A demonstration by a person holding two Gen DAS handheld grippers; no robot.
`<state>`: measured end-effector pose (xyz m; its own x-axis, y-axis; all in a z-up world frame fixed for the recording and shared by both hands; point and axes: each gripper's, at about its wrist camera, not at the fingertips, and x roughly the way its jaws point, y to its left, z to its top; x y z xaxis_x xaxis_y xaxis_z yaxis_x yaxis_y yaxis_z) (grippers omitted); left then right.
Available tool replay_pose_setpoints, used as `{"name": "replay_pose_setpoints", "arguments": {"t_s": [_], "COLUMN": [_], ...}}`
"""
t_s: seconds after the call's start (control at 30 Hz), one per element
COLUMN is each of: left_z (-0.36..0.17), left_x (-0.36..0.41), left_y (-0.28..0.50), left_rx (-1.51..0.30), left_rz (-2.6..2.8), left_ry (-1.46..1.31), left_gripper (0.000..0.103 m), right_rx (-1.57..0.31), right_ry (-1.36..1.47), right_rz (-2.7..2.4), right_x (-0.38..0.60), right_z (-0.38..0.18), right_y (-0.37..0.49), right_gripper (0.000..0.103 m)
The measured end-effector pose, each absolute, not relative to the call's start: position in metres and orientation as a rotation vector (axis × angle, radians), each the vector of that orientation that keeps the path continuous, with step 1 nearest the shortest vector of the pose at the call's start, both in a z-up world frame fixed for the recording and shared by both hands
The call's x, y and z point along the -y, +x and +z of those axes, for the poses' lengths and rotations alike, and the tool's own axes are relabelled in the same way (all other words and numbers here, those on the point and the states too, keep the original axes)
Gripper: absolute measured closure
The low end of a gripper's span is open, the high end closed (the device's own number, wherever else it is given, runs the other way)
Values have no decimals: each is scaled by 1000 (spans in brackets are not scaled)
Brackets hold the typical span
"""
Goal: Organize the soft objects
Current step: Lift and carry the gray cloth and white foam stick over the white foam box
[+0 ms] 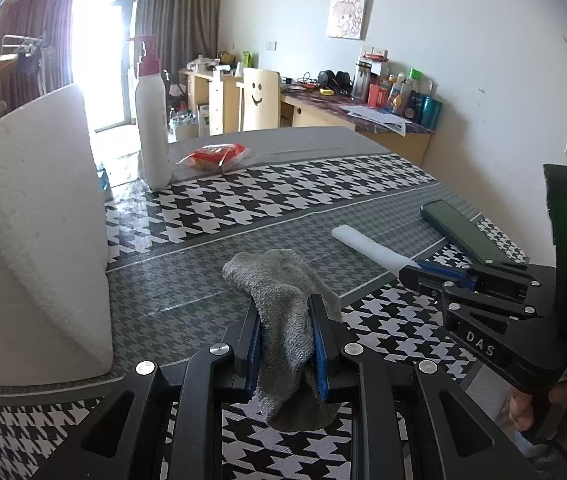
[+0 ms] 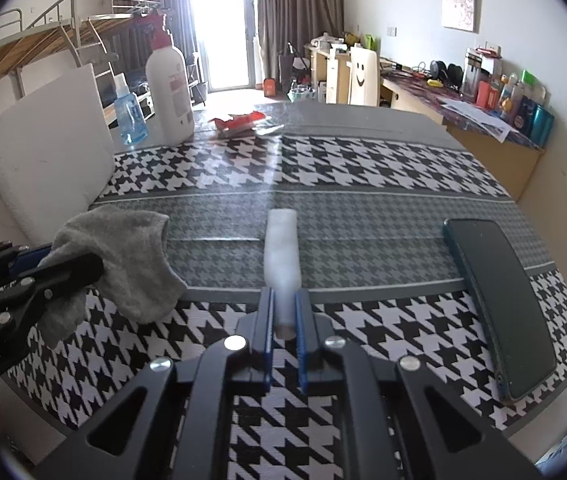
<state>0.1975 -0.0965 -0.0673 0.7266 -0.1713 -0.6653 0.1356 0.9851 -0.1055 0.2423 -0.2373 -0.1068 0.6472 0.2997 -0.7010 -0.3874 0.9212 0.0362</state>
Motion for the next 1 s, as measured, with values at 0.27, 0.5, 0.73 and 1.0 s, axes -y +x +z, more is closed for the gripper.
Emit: {"name": "replay_pose_setpoints", "arguments": {"t_s": [0.27,0.5,0.73,1.0], "left_z": [-57,-49,-39,-30], "left_x": [93,88,84,81], "left_y": [188,178,168,157], "left_rx": [-703,-670,-636,-587], "left_rz": [-165,-161,-163,-166], "left_ry": [-49,-47,-42,-13], "left_gripper": [80,80,80,80], "right_rx": [-727,-702,-665,-633], "right_ry": [-97,-99,-95,-108], "right_rz": [404,410,415,422], "right_x": [236,233,230,224], "right_z": [-90,-81,-69,-57], "right_y": [230,219,206,195], "right_gripper": [91,91,91,91]}}
